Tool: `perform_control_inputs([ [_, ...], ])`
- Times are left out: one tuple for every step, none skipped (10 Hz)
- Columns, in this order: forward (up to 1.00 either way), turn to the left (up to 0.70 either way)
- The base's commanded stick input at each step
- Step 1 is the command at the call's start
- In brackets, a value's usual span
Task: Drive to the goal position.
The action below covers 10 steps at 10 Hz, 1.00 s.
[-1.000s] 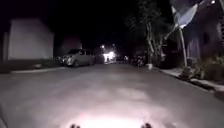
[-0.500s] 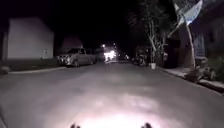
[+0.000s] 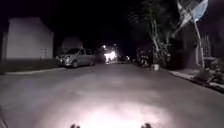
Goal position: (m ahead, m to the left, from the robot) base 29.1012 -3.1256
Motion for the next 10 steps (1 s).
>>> perform_control_inputs([
  [0.70, 0.00],
  [0.70, 0.00],
  [0.70, 0.00],
  [0.70, 0.00],
  [0.70, 0.00],
  [0.70, 0.00],
  [0.70, -0.05],
  [0.70, -0.24],
  [0.70, -0.35],
  [0.70, -0.35],
])
